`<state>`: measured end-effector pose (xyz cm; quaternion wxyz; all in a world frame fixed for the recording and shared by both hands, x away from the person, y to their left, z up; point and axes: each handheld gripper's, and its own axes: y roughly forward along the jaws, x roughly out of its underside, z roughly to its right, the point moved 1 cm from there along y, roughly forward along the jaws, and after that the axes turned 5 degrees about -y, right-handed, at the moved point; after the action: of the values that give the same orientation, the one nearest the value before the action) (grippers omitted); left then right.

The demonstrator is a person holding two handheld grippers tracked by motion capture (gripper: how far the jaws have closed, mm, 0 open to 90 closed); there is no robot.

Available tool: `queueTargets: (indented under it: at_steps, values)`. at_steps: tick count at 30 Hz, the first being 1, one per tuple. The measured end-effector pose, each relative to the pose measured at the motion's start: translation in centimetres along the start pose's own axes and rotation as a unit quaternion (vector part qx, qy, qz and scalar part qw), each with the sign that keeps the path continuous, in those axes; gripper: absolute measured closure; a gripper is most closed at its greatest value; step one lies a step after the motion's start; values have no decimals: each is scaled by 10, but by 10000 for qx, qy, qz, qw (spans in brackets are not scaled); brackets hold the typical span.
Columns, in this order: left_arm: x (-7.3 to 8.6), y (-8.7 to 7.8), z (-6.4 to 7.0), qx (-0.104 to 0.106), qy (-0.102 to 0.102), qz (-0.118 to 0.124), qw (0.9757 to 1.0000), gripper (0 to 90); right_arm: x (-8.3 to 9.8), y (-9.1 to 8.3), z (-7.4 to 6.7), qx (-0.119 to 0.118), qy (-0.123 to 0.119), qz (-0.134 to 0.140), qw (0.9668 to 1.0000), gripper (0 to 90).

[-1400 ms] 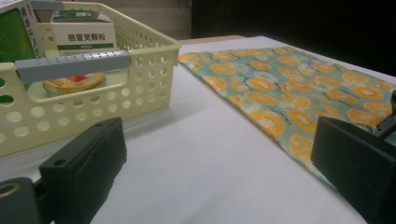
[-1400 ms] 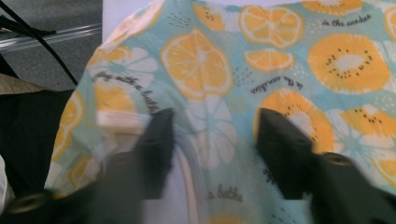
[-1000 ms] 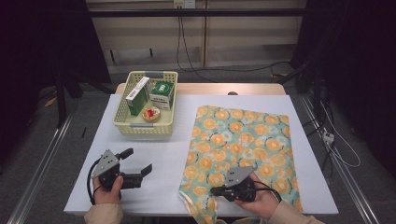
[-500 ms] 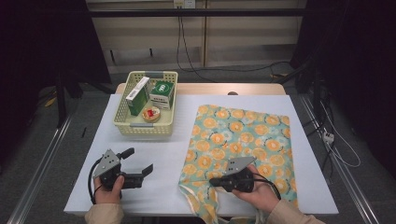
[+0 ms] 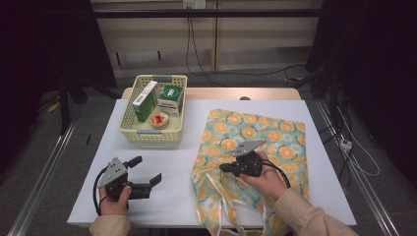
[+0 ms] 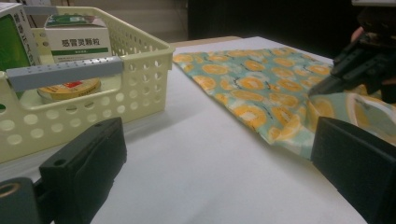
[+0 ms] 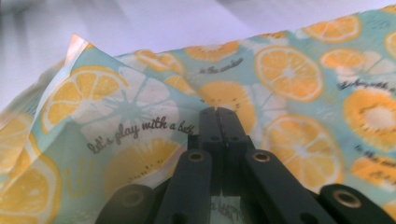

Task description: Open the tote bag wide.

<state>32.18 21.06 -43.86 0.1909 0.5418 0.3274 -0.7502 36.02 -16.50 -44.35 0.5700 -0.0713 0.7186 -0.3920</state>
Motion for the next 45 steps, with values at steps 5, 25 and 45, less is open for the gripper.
queueTargets:
  at_steps: [5,25,45]
  values:
    - [-1,-2,-1,-20,-10,37,10000,33,-13,4,16,153,135,35,9998,900]
    - [-1,0,-3,23,-18,13,10000,33,-102,3,91,1665,504,675,9824,900]
    - [0,4,2,49,-25,-49,10000,33,-32,2,1,-110,-268,-192,9994,453]
